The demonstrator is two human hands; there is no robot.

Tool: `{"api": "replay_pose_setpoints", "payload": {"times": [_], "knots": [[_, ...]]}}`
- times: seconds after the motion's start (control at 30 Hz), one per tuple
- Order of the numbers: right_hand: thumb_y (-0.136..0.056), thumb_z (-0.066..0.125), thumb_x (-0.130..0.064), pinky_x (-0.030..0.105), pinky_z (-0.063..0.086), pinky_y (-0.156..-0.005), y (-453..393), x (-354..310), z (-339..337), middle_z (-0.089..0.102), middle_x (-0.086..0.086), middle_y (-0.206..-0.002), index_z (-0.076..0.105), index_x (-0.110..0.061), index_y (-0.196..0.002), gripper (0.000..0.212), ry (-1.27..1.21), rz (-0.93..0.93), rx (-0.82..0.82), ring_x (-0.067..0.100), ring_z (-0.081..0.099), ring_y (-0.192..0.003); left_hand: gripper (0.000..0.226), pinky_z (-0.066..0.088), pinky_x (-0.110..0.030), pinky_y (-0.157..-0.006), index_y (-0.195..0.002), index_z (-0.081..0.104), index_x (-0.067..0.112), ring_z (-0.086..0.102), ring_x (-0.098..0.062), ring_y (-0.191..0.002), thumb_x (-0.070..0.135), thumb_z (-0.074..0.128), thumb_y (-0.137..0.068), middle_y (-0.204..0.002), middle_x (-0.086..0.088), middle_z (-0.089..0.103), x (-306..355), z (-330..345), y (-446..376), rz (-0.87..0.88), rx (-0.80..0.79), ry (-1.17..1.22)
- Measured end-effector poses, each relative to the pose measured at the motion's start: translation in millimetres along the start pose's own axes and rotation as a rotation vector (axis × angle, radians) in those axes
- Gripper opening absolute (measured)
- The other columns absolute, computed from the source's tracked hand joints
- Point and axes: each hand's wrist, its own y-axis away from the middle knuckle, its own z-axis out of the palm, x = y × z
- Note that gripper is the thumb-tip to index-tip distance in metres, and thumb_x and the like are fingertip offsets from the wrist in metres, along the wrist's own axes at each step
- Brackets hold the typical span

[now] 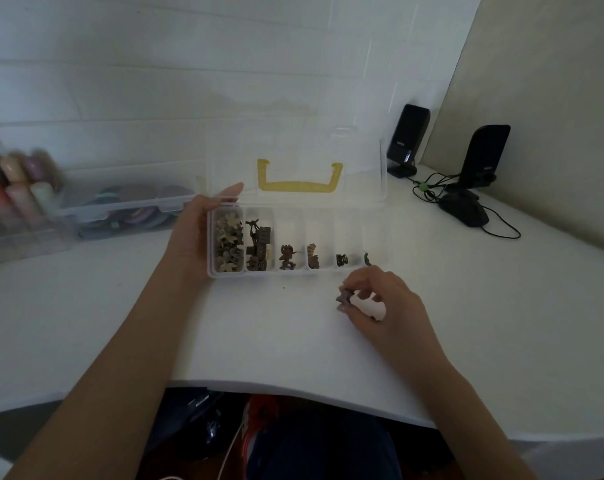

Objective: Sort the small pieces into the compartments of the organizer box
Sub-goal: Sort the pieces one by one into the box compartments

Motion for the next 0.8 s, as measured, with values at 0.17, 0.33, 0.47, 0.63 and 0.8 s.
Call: {"api": "replay_pose_setpoints", "payload": {"times": [0.17, 0.33, 0.47, 0.63, 0.8], "knots": [[-0.073, 0.076, -0.013, 0.003, 0.036, -0.072, 2.9, -0.1, -3.0, 0.058, -0.028, -0.082, 0.058, -0.034, -0.087, 0.031, -0.037, 0.031, 0.015, -0.001, 0.051, -0.082, 0.035, 0.056, -0.033, -0.06, -0.106, 0.07, 0.022, 0.07, -0.02, -0.069, 0.025, 0.049, -0.079, -0.08, -0.001, 0.073, -1.7, 0.7, -0.1, -0.002, 0.068, -0.002], [-0.077, 0.072, -0.012, 0.001, 0.035, -0.075, 4.0, 2.0, -0.2, 0.058, -0.031, -0.084, 0.065, -0.029, -0.095, 0.026, 0.021, -0.012, 0.05, -0.006, 0.05, -0.085, 0.039, 0.056, -0.034, -0.067, -0.111, 0.069, 0.023, 0.068, -0.021, -0.075, 0.024, 0.038, -0.087, -0.086, -0.002, 0.072, -1.3, 0.2, -0.9, -0.009, 0.095, -0.027], [-0.081, 0.067, -0.013, 0.007, 0.037, -0.088, 4.0, 1.2, -0.7, 0.059, -0.022, -0.103, 0.068, -0.022, -0.1, 0.021, 0.036, -0.063, 0.121, -0.004, 0.053, -0.097, 0.039, 0.053, -0.037, -0.077, -0.112, 0.07, 0.023, 0.064, -0.023, -0.083, 0.024, 0.043, -0.083, -0.092, -0.003, 0.068, -2.2, -1.5, -1.0, -0.003, 0.115, -0.025], [-0.083, 0.067, -0.013, 0.015, 0.041, -0.081, 1.5, -2.1, -6.6, 0.059, -0.026, -0.089, 0.058, -0.033, -0.1, 0.028, 0.005, -0.014, 0.197, 0.001, 0.056, -0.082, 0.039, 0.052, -0.037, -0.076, -0.107, 0.073, 0.023, 0.065, -0.023, -0.08, 0.024, 0.044, -0.079, -0.09, -0.003, 0.07, -2.1, -1.1, -0.3, -0.009, 0.106, -0.032], [-0.078, 0.072, -0.019, 0.03, 0.045, -0.076, -4.4, -6.6, -11.8, 0.062, -0.022, -0.087, 0.063, -0.028, -0.091, 0.018, 0.013, -0.017, 0.318, 0.004, 0.052, -0.075, 0.041, 0.054, -0.036, -0.073, -0.101, 0.075, 0.024, 0.068, -0.023, -0.077, 0.026, 0.05, -0.068, -0.089, -0.003, 0.072, -0.2, 0.4, 0.4, -0.022, 0.078, -0.037]]}}
